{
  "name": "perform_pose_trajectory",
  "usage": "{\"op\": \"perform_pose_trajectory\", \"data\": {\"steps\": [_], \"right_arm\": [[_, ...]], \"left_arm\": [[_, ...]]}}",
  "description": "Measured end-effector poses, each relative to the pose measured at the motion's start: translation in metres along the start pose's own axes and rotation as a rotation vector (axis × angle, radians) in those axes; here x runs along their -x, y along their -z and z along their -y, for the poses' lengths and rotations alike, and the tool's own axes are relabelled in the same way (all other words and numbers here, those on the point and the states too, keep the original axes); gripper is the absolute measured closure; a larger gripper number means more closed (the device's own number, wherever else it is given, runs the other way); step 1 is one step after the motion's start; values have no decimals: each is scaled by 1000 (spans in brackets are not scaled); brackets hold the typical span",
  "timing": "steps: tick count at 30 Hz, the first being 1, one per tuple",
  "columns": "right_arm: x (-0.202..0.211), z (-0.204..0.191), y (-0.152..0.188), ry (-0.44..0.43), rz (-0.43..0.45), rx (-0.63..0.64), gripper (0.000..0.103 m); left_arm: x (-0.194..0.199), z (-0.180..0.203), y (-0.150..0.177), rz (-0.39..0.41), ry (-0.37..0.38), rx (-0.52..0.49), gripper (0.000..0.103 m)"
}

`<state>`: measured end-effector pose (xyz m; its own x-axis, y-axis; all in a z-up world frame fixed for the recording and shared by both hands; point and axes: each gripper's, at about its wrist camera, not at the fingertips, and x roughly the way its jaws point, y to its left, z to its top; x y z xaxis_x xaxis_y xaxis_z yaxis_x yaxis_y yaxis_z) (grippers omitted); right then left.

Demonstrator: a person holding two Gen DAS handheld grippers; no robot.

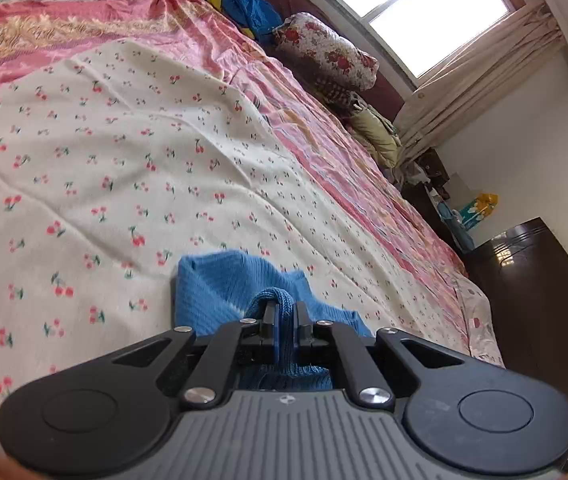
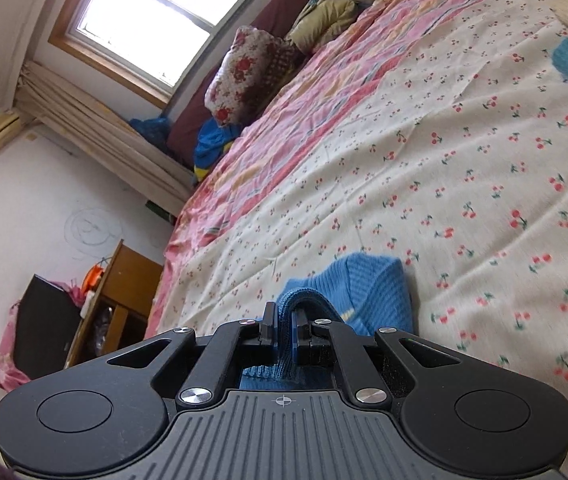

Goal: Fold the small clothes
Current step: 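Lift the hem with both grippers and fold it over toward the collar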

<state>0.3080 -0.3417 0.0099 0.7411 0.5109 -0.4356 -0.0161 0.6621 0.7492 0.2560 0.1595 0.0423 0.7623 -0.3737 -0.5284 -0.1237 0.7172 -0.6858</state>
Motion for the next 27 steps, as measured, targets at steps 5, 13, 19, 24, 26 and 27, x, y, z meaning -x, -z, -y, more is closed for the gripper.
{"op": "perform_pose_trajectory", "data": {"steps": [5, 13, 19, 24, 26, 27], "right_arm": [[-13, 0, -9, 11, 16, 2, 97], [-40, 6, -14, 60, 10, 2, 97], [-53, 16, -16, 102, 5, -6, 97], [-61, 24, -20, 119, 6, -31, 97], [-64, 23, -17, 131, -2, -19, 97], [-67, 22, -17, 135, -6, -18, 97]], "left_arm": [[-9, -4, -11, 19, -1, 11, 91], [-30, -15, -18, 20, -28, 37, 91], [-39, -21, -19, 20, -50, 33, 91], [-44, -28, -19, 16, -63, 43, 91], [-47, -30, -17, 13, -74, 44, 91], [-48, -32, -17, 12, -78, 48, 91]]}}
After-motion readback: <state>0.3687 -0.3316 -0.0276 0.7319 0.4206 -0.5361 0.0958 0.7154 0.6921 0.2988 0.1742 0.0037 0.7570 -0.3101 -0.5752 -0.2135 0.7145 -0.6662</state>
